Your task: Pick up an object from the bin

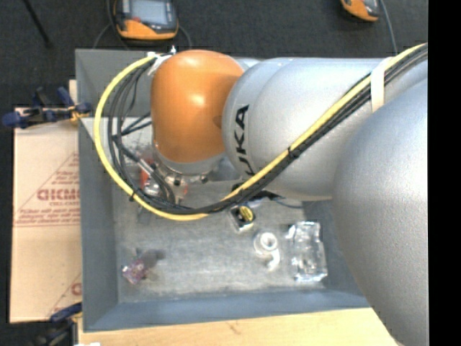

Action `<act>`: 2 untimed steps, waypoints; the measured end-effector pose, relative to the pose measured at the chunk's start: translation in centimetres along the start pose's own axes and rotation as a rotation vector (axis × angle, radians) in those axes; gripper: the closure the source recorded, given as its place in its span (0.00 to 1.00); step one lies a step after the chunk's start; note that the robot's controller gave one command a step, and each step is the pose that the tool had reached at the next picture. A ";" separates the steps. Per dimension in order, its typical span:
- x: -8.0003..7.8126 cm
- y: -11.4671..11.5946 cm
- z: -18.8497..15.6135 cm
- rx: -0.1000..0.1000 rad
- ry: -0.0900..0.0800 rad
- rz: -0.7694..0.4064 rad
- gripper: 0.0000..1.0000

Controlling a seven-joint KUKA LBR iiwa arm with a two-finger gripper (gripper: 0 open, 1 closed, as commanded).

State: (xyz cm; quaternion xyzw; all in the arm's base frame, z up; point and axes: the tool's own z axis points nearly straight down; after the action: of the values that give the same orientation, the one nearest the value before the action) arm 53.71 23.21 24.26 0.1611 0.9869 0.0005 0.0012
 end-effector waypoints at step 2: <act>-2.9 0.6 5.5 0.001 -0.002 -0.038 0.00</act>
Offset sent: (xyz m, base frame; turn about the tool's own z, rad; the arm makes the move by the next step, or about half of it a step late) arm 0.0279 -0.0023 -0.0555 -0.0368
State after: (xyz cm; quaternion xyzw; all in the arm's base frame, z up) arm 56.65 22.86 18.78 0.1423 0.9898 -0.0001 0.0021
